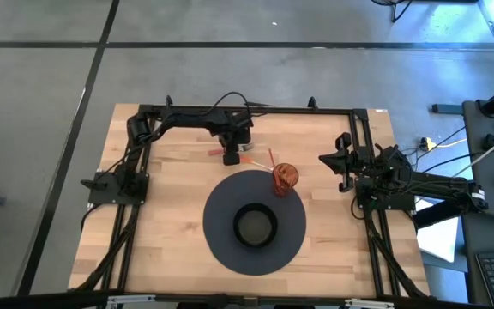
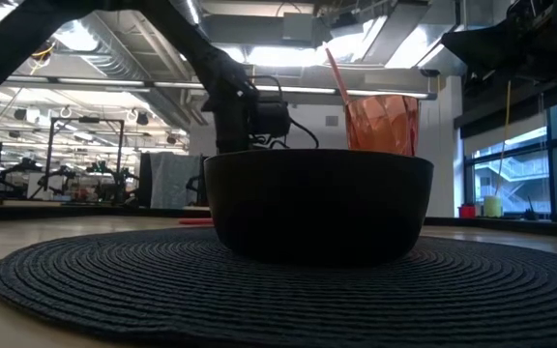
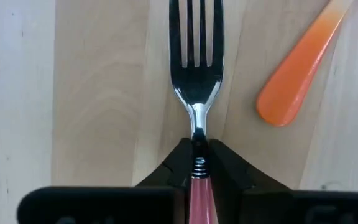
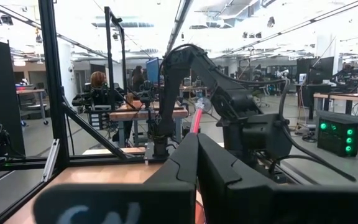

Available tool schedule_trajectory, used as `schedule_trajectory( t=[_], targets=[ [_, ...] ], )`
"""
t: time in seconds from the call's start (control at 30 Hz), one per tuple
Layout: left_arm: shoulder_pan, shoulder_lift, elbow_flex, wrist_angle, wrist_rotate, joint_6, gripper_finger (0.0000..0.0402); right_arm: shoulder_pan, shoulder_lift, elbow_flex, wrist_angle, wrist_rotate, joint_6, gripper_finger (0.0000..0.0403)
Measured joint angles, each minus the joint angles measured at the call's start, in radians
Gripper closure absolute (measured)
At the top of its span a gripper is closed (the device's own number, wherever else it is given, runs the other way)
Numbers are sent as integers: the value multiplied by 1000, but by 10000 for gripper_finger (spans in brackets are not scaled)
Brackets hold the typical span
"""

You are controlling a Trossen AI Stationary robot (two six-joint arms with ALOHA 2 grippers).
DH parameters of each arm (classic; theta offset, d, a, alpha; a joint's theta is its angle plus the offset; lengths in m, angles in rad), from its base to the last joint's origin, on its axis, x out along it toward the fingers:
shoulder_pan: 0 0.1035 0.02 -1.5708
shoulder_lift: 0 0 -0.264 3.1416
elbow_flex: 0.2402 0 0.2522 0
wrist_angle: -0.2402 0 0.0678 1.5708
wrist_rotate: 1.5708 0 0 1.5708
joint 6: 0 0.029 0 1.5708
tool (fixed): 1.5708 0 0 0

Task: Pick & Place Utensil
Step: Put the pink fork into the black bowl on the blue mat

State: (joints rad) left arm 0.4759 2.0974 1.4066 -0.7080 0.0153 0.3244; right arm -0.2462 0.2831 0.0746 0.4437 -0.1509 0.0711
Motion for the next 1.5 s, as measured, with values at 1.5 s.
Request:
schedule_trajectory(
  t=[1.5],
  targets=[
    [-116, -584, -4, -188, -221, -86, 374, 0, 0, 0, -20, 0, -19, 397]
  ],
)
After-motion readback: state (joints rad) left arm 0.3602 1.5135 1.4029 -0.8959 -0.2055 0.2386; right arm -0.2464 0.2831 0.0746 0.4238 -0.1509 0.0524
